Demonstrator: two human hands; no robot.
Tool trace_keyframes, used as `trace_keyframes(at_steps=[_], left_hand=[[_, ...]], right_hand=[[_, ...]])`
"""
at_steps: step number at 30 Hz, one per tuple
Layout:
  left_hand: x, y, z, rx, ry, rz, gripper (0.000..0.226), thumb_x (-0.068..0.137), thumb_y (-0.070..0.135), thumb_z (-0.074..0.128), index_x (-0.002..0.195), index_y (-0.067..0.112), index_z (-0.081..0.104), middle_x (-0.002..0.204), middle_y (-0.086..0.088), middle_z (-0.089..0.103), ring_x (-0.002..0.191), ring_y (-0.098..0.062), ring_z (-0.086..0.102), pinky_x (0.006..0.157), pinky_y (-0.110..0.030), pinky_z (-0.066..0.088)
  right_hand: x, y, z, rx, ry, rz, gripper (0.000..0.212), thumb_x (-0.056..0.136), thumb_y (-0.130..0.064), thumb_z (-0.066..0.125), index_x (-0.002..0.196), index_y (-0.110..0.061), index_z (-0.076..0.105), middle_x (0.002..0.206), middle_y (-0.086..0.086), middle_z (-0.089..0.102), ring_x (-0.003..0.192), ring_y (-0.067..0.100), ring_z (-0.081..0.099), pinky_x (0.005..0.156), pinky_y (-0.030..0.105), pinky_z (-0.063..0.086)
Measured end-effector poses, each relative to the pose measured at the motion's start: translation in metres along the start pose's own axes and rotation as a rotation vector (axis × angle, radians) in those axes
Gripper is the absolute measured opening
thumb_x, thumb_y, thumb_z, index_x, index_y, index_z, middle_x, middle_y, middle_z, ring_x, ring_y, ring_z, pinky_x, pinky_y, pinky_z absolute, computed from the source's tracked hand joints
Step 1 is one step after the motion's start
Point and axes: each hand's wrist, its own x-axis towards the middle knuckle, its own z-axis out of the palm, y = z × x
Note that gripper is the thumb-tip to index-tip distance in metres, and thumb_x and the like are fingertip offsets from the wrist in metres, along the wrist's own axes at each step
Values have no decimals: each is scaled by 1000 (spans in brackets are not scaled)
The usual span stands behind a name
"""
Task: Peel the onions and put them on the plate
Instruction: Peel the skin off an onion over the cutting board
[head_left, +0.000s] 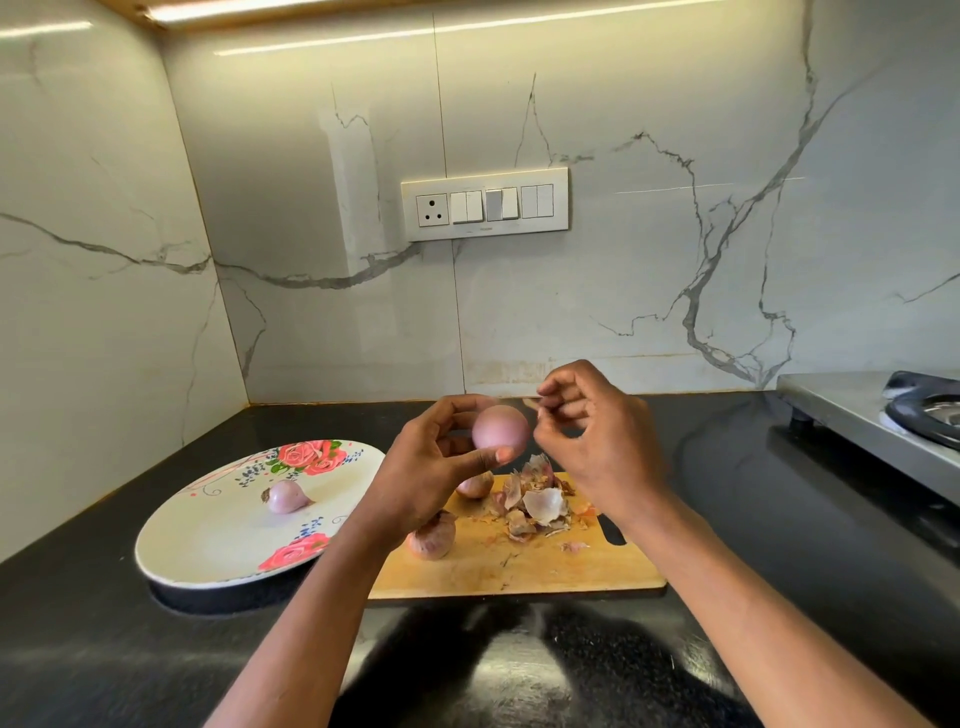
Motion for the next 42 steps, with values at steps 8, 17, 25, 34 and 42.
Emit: trace_keyframes(at_steps=[8, 17, 25, 34, 42], left_hand=[[1, -3, 0, 16, 18, -4, 57, 74, 32, 81, 128, 27, 61, 120, 9, 69, 107, -3, 67, 81, -13, 54], [2, -3, -1, -40, 47, -20, 58, 76, 44, 74, 131, 29, 62, 123, 13, 68, 110, -2, 66, 84, -17, 53], [0, -2, -1, -113, 25, -33, 54, 80, 43, 71, 132, 30, 63, 126, 4, 70, 115, -15, 67, 97, -34, 56], [-1, 3, 2, -104, 34, 3, 59, 73, 34, 77, 130, 27, 64, 125, 9, 68, 105, 0, 68, 78, -14, 56], [0, 0, -1, -171, 84, -18, 65, 69, 25, 83, 130, 19, 62, 120, 3, 73, 109, -12, 70, 87, -26, 59]], right_hand=[[-2, 16, -3, -75, -234, 155, 14, 95, -15, 69, 105, -23, 75, 90, -16, 73, 82, -7, 65, 71, 7, 49], [1, 6, -4, 127, -228, 163, 22, 90, -23, 76, 112, -26, 74, 102, -16, 75, 94, -7, 69, 83, 10, 53], [-2, 7, 0, 153, -97, 73, 17, 88, -16, 75, 105, -15, 78, 88, -7, 78, 81, 4, 74, 77, 27, 62], [-3, 6, 2, 146, -134, 97, 20, 87, -28, 77, 105, -20, 76, 95, -13, 77, 90, 1, 73, 82, 28, 61], [-3, 3, 3, 214, -104, 135, 15, 88, -22, 75, 103, -18, 77, 88, -7, 78, 81, 6, 75, 78, 34, 63]])
